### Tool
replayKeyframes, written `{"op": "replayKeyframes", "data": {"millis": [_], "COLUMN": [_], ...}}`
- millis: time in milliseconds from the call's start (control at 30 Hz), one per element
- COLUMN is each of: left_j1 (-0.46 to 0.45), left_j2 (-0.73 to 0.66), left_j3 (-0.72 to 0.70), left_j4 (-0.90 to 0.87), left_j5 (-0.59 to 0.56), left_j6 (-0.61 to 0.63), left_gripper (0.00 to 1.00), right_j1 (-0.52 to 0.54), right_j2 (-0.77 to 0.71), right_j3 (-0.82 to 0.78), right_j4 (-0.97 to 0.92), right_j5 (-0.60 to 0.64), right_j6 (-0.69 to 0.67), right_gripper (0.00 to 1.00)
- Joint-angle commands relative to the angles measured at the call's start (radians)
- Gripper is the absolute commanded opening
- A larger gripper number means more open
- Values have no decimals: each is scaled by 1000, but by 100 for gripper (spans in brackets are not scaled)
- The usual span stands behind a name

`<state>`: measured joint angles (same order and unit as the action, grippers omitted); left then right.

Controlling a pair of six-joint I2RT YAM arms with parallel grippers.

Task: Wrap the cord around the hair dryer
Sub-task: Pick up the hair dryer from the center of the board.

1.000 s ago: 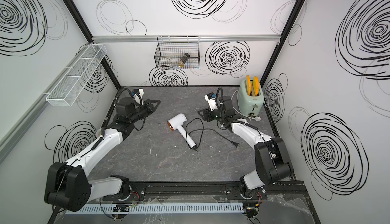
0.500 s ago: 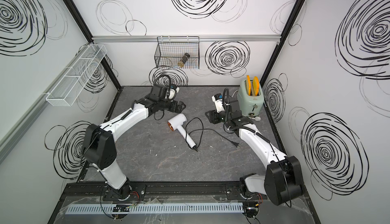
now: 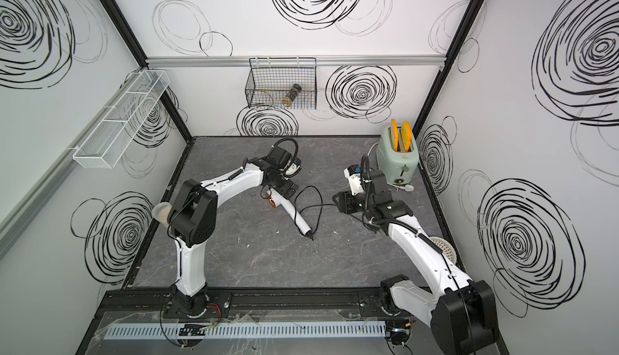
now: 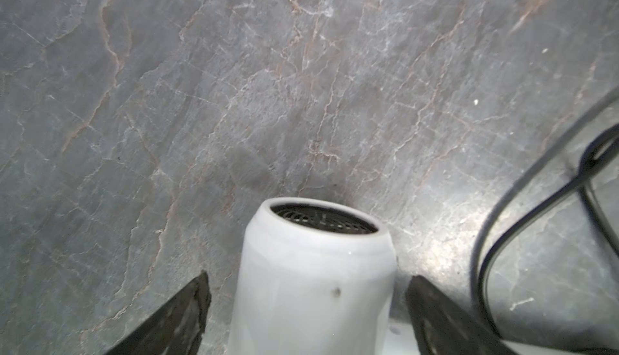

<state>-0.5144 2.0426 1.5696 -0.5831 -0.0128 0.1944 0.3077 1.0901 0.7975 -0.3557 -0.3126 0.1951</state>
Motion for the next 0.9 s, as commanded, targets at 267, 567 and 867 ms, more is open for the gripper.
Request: {"op": "replayKeyframes", "data": {"millis": [267, 567, 867], "left_j1": [-42, -26, 24], "left_j2": [163, 252, 210], "left_j3": [210, 247, 215], "left_j4": [-252, -325, -331], "left_j5": [-152, -152, -107], "left_j6": [82, 25, -88], "left_gripper": [97, 94, 40], "right_j1": [-27, -27, -26], "right_j2": [-46, -68, -55], "right_j3": [-20, -29, -32], "right_j4": [-59, -67, -54], "right_j5": [24, 27, 50], "right_j6": [-5, -6, -17], "right_gripper": [58, 58, 58]}}
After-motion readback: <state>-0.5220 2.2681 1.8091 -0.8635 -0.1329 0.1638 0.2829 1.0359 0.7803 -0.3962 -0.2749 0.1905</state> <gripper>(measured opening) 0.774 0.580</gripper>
